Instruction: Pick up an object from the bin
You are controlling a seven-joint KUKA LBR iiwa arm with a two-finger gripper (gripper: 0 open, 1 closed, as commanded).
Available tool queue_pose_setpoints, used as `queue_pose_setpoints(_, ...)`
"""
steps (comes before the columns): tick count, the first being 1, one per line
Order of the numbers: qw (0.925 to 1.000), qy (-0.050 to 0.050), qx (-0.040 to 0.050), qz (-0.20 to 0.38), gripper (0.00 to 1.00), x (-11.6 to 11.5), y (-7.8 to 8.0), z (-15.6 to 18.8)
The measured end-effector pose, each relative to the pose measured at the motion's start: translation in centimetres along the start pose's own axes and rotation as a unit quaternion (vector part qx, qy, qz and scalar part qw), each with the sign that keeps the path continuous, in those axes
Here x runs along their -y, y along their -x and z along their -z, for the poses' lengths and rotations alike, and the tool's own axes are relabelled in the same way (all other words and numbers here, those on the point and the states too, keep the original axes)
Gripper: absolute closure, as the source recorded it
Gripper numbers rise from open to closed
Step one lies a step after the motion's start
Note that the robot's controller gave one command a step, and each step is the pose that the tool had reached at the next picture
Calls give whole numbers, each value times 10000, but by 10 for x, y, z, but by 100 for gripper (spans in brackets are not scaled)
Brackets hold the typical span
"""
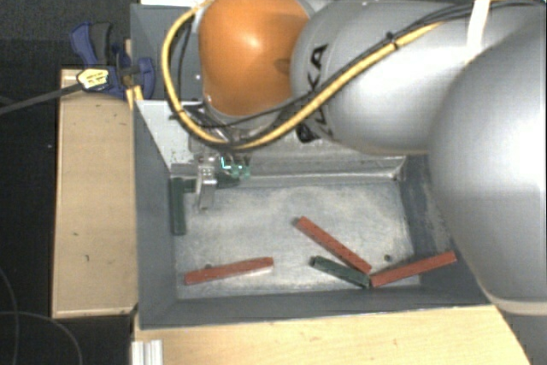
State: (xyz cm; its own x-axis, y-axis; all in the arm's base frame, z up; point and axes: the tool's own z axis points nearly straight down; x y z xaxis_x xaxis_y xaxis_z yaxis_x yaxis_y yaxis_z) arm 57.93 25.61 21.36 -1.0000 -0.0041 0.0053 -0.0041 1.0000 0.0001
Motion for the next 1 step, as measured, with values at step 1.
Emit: queue_pose_setpoints(1,10000,-17,-21,1,0,27,-50,-79)
